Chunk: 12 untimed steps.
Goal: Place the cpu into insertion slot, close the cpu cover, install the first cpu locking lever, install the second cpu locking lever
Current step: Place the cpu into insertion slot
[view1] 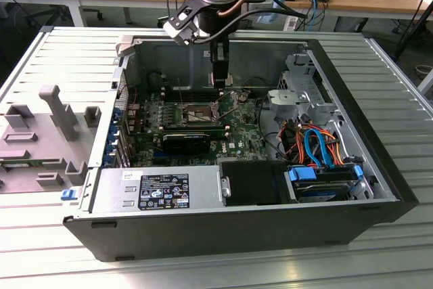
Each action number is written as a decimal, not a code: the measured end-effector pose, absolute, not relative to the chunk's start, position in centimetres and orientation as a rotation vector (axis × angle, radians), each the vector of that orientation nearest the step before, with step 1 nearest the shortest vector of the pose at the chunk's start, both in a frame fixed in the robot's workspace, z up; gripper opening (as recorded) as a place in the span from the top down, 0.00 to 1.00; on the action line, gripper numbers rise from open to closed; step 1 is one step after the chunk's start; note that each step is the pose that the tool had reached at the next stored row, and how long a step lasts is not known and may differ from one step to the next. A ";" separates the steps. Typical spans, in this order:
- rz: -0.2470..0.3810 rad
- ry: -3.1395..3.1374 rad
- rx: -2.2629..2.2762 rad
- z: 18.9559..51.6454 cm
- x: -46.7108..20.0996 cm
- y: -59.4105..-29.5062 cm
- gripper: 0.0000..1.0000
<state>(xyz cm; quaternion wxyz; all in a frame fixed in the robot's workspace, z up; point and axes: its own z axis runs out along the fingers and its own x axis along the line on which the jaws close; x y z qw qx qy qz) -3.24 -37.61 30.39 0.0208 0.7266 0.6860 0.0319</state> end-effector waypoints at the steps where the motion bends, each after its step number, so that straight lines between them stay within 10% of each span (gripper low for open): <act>1: 0.099 2.127 2.253 30.4 -3.2 -37.6 0.46; 12: 0.098 2.126 2.254 30.3 -3.5 -37.7 0.46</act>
